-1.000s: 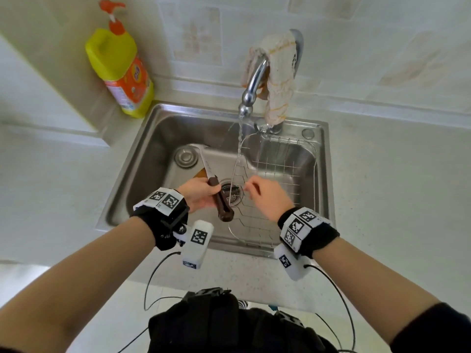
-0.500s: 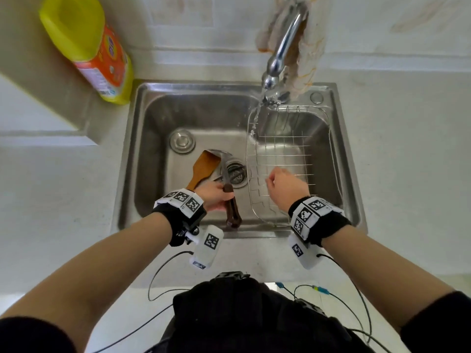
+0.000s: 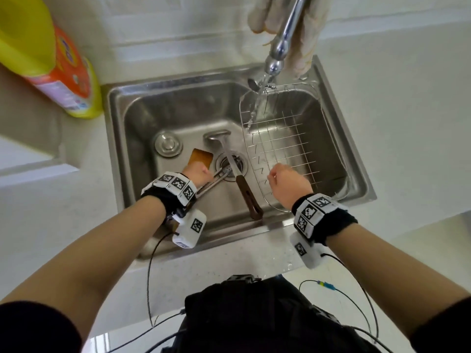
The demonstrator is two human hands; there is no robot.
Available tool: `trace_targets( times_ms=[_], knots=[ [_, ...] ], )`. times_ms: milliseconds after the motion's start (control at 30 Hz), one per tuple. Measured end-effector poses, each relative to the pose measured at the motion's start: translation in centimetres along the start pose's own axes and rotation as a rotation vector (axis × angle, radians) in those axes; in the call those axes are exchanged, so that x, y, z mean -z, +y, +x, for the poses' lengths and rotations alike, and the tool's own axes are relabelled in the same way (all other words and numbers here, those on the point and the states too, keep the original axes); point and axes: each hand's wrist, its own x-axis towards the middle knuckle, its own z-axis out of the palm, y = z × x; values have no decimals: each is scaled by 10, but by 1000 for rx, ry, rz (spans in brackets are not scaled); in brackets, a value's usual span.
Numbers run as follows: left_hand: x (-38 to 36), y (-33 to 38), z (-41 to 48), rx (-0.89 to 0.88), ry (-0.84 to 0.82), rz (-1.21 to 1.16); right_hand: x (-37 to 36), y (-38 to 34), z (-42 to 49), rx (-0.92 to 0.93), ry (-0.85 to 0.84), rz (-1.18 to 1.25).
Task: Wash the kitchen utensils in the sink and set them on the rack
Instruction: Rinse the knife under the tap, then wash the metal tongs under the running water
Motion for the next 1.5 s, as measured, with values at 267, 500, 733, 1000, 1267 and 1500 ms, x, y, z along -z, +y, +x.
trace_targets(
  times_ms=[267, 500, 733, 1000, 1267, 1500],
  knots=[
    [34, -16, -29, 151, 79, 259, 39, -34, -10, 192, -13, -73],
    [45, -33, -68, 204, 194, 161, 82, -68, -36, 391, 75, -195],
    [51, -51, -104, 316, 326, 317, 114, -106, -55, 609, 178, -251],
    [54, -9, -120, 305, 310, 321, 149, -89, -48, 689, 193, -314],
    [48, 53, -96, 151, 390, 86, 179, -48, -33, 687, 162, -406],
    [53, 79, -88, 210, 493, 23, 196, -37, -22, 732, 183, -410]
  ],
)
